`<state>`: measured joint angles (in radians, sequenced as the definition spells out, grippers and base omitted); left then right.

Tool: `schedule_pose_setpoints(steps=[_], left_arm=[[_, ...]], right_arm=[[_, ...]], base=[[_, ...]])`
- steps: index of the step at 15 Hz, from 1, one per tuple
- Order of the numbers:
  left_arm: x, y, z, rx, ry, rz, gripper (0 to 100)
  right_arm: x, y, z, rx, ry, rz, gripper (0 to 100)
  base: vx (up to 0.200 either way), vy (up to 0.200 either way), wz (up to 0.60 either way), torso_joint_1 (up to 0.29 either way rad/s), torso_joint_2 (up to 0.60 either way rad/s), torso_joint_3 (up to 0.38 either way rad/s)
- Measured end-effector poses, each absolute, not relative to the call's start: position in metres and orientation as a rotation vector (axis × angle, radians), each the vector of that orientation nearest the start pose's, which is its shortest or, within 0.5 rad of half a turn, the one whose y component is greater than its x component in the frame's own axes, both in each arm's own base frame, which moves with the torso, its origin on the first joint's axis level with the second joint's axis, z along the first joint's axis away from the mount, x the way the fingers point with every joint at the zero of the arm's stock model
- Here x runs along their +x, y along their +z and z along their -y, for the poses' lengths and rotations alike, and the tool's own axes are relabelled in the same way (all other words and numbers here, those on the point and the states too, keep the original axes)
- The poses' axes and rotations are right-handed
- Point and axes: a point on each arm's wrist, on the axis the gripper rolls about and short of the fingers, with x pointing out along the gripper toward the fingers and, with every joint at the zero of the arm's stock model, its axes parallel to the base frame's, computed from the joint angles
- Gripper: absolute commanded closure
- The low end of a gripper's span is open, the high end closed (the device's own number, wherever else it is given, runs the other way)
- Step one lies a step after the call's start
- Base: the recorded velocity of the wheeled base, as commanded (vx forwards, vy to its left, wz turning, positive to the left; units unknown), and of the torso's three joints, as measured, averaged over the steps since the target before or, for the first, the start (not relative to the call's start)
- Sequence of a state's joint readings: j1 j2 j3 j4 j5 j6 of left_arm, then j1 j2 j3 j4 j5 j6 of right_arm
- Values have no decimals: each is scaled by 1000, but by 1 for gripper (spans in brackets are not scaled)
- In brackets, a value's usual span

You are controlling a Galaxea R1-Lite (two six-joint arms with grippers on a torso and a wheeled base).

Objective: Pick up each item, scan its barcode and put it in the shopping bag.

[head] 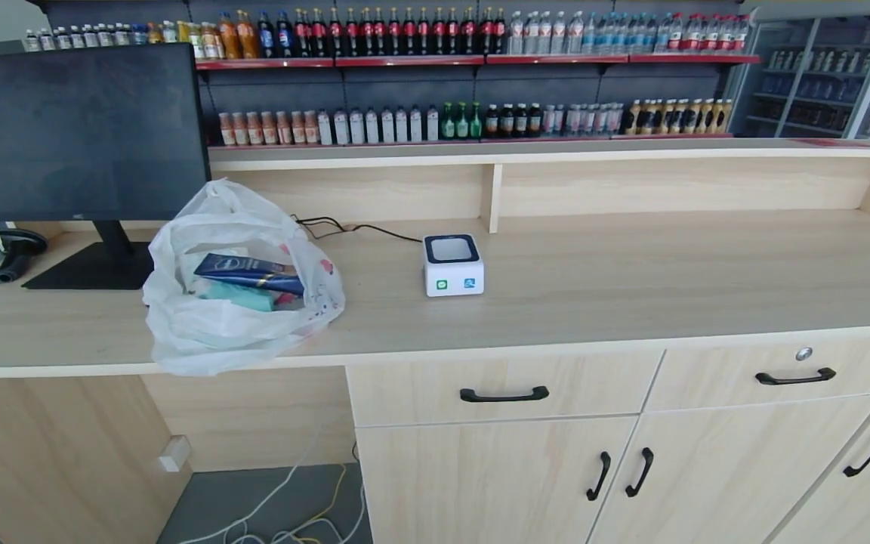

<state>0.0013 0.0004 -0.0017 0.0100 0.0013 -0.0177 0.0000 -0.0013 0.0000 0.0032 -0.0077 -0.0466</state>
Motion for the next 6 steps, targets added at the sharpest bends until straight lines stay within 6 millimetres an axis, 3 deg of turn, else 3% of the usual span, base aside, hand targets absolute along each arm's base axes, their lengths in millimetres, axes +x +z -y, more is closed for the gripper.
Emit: schedule_pose_setpoints(steps=[6], left_arm=[[-23,75,0,-18,3,-8,0]], right_arm=[[-23,75,0,-45,-8,-2,0]], base=[[0,0,0,0,0,0]])
